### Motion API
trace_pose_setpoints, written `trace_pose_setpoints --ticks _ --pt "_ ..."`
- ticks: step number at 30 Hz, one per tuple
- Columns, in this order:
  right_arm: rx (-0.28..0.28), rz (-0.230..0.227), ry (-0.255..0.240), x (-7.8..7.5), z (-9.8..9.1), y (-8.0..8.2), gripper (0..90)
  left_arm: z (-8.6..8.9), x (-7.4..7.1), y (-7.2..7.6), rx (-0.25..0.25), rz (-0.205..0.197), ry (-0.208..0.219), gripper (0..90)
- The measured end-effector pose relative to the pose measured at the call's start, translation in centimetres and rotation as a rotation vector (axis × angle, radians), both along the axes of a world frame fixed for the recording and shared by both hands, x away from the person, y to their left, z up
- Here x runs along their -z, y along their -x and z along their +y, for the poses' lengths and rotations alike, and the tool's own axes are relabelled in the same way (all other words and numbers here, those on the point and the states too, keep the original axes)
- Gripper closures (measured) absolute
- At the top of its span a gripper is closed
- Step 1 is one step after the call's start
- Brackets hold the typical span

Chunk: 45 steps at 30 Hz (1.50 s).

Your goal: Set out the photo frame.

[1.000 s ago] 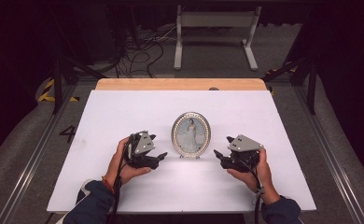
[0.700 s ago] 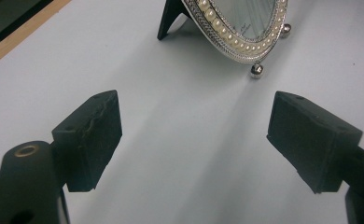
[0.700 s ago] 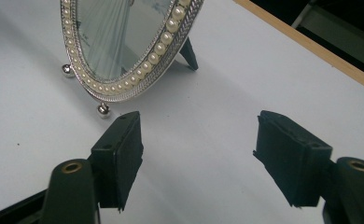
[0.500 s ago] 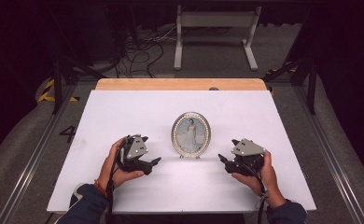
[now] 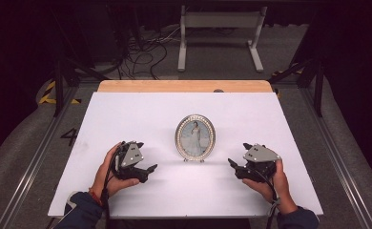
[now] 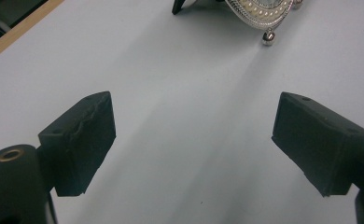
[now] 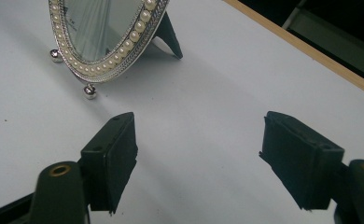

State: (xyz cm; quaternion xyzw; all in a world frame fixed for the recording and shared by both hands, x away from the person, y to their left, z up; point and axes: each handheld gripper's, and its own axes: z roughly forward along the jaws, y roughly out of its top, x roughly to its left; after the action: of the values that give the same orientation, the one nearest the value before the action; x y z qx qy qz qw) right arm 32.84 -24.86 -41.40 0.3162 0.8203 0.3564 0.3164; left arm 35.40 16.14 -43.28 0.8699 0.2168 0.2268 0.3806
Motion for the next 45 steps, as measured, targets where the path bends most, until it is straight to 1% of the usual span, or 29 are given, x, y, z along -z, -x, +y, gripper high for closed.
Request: trace_pose_setpoints --ticks 1,5,7,10,11,12,20,25,30,32,38,41,43,45 --pt "0.000 0.000 0.003 0.0 0.0 0.0 26.9 0.1 0.0 0.0 -0.003 -0.005 -0.002 13.3" --pt "0.000 0.003 0.002 0.0 0.0 0.0 26.7 0.7 0.0 0.3 -0.015 -0.013 0.011 13.3" --pt "0.001 0.005 0.000 0.0 0.0 0.1 26.5 1.0 0.0 0.6 -0.021 -0.008 0.023 13.2" --pt "0.005 0.004 0.000 0.1 -0.2 0.2 26.1 1.5 0.0 0.9 -0.029 -0.012 0.028 13.1" --pt "0.004 0.001 0.005 0.2 -0.3 0.3 26.1 1.7 0.0 0.9 -0.029 -0.012 0.022 13.1" --pt "0.009 0.004 0.010 0.3 -0.5 0.4 26.2 1.8 0.0 1.0 -0.031 -0.010 0.029 13.0" --pt "0.048 0.029 0.022 1.2 -2.0 0.7 24.5 3.2 0.3 1.5 -0.050 -0.001 0.021 12.1" --pt "0.060 0.023 0.033 1.3 -2.6 1.4 23.4 4.6 0.6 2.0 -0.075 0.001 0.012 12.0" --pt "0.069 0.022 0.025 1.5 -3.5 1.7 21.7 5.9 0.8 2.3 -0.103 0.005 0.021 11.8" --pt "0.076 0.018 0.024 1.6 -3.8 1.9 21.1 6.4 1.0 2.5 -0.114 0.006 0.016 11.7" --pt "0.096 0.013 0.010 1.9 -4.8 2.1 19.5 7.5 1.3 3.1 -0.128 0.009 0.018 11.6" --pt "0.104 0.011 0.002 2.0 -4.9 2.2 19.2 8.2 1.5 3.3 -0.139 0.017 0.026 11.6" --pt "0.104 0.012 0.001 2.1 -4.9 2.3 19.1 8.6 1.7 3.4 -0.145 0.021 0.022 11.6" --pt "0.096 0.013 0.004 2.2 -4.9 2.3 18.6 8.9 2.0 3.4 -0.148 0.027 0.026 11.6"
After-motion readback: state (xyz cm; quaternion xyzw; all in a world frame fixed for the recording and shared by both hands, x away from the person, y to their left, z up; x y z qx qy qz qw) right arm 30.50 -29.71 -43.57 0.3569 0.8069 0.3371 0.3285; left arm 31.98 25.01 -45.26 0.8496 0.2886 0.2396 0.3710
